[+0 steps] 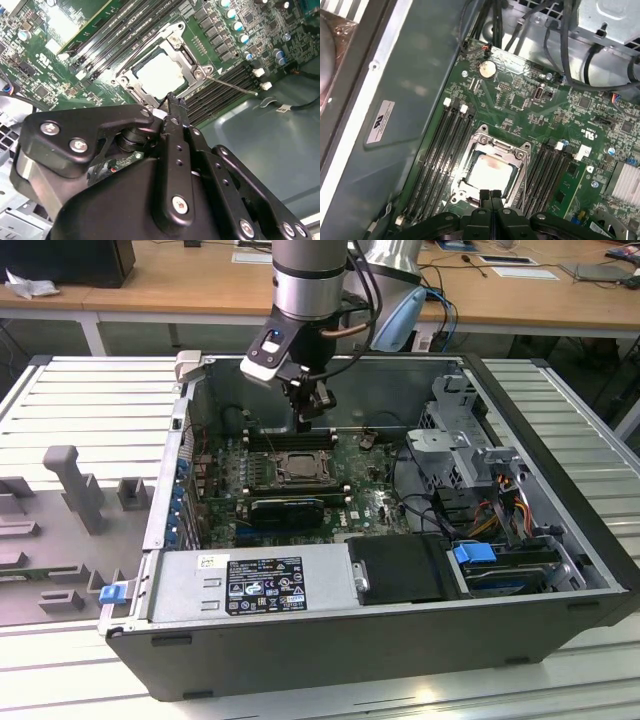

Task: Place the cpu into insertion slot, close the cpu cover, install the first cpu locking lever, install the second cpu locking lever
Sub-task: 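Install the first cpu locking lever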

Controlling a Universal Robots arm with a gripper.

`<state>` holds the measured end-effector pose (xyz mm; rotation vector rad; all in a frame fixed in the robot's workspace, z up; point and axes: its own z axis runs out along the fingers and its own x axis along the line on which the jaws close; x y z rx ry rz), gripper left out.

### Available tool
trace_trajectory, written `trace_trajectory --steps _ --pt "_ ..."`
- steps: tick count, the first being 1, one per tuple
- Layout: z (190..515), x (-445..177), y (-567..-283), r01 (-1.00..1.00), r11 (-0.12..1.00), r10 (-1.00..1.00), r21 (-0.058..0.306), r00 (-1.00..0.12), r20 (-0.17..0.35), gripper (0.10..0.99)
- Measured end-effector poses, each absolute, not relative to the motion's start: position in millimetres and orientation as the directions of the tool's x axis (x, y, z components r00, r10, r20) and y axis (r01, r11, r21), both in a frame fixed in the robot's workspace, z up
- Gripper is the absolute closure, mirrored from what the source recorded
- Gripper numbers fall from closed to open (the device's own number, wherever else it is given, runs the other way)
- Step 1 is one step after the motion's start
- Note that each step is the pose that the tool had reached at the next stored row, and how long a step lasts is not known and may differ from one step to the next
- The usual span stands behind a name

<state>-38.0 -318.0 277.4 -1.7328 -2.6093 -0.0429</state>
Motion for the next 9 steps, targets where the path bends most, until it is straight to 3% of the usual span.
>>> trace_trajectory --steps 9 --pt "277.4 -37.9 -318.0 0.868 0.496 0.868 0.018 -0.496 0.023 0.980"
